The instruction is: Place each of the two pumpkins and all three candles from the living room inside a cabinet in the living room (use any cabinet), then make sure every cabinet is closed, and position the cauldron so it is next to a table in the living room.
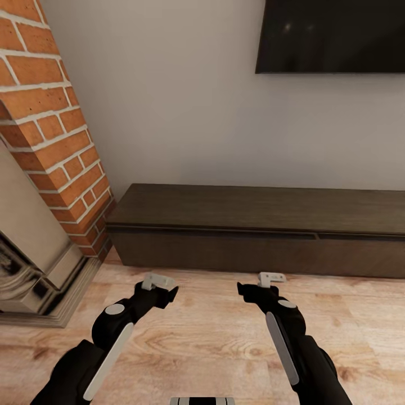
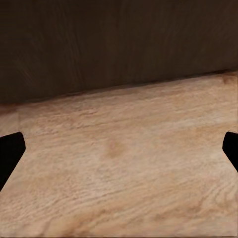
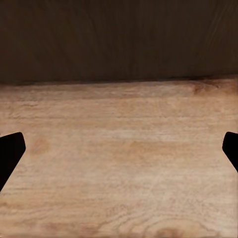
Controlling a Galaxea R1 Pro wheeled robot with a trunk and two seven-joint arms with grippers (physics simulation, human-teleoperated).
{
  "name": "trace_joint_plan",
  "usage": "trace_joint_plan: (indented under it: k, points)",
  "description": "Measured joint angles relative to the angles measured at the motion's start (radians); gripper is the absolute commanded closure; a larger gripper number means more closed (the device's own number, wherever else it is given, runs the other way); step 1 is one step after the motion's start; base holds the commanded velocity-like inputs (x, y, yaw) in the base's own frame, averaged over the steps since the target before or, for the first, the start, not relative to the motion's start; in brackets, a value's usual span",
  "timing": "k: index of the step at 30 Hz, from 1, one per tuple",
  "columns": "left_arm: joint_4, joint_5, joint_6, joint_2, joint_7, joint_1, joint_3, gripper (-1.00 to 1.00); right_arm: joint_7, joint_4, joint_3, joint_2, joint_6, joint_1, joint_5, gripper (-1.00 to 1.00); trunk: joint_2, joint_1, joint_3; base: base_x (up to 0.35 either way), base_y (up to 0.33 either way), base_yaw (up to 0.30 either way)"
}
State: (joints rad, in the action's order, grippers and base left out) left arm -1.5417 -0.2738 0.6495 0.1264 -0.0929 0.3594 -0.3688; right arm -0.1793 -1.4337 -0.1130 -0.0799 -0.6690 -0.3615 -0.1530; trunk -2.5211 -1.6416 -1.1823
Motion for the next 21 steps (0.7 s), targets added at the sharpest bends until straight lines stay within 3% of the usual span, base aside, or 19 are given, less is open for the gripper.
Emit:
trace_joint_plan:
  k: [5,12,21]
  points:
    - [-0.002,-0.001,0.063,0.0,0.001,0.0,0.017,-1.0,-0.001,-0.016,-0.001,-0.003,-0.006,0.0,0.0,-1.0,0.0,0.0,0.0,0.0,0.0,0.0]
    - [-0.002,-0.001,0.205,-0.004,0.0,0.001,0.024,-1.0,0.001,-0.02,-0.002,-0.002,-0.067,0.0,-0.001,-1.0,0.0,0.0,0.0,0.0,0.0,0.0]
    - [-0.001,-0.001,0.253,-0.009,0.0,0.002,0.066,-1.0,0.004,-0.014,0.004,0.0,-0.078,0.0,-0.003,-1.0,0.0,0.0,0.0,0.0,0.0,0.0]
